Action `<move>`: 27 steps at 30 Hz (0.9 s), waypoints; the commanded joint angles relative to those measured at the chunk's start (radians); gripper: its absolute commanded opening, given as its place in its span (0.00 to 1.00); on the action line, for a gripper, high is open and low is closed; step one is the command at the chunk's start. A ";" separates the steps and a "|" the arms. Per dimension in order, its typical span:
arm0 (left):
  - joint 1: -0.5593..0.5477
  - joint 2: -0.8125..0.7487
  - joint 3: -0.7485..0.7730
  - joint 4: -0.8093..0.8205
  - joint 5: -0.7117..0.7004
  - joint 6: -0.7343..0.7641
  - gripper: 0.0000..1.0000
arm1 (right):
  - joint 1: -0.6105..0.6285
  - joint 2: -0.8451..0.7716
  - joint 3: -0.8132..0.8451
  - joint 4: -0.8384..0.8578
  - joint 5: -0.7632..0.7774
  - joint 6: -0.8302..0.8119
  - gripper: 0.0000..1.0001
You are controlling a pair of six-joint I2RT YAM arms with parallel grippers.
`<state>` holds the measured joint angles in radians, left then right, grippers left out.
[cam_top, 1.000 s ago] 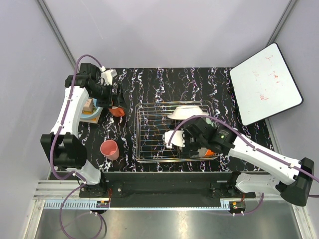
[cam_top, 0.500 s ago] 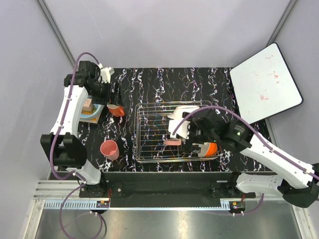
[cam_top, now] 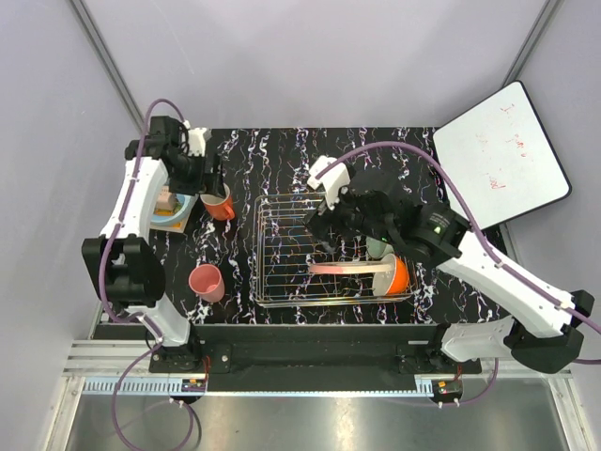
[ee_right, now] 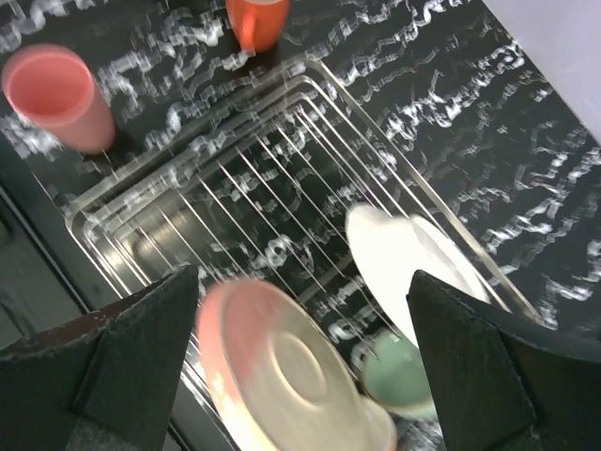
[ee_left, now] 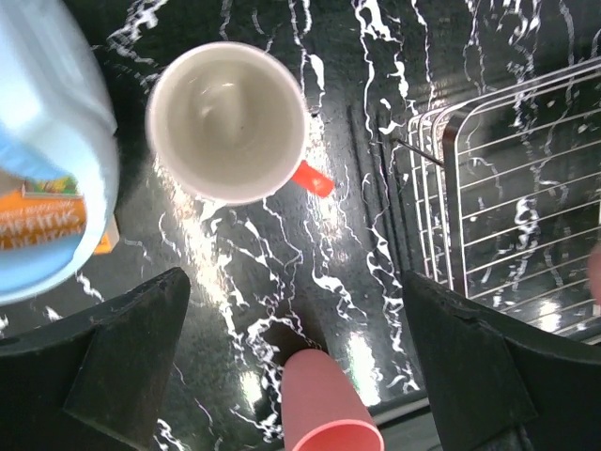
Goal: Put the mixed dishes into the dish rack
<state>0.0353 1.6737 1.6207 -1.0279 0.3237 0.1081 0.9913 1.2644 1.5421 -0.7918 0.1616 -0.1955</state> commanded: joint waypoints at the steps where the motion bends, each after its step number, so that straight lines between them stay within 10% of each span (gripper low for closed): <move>1: -0.075 0.041 -0.024 0.095 -0.057 0.057 0.99 | -0.002 0.000 -0.062 0.267 0.037 0.189 1.00; 17: -0.123 0.211 0.010 0.221 -0.172 0.021 0.98 | -0.022 -0.057 -0.109 0.348 0.299 0.329 0.80; 27: -0.132 0.284 0.015 0.266 -0.169 0.001 0.28 | -0.026 -0.105 -0.175 0.370 0.291 0.358 0.82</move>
<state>-0.0937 1.9472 1.5986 -0.8089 0.1593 0.1123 0.9733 1.1774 1.3911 -0.4721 0.4282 0.1375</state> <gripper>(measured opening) 0.364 0.815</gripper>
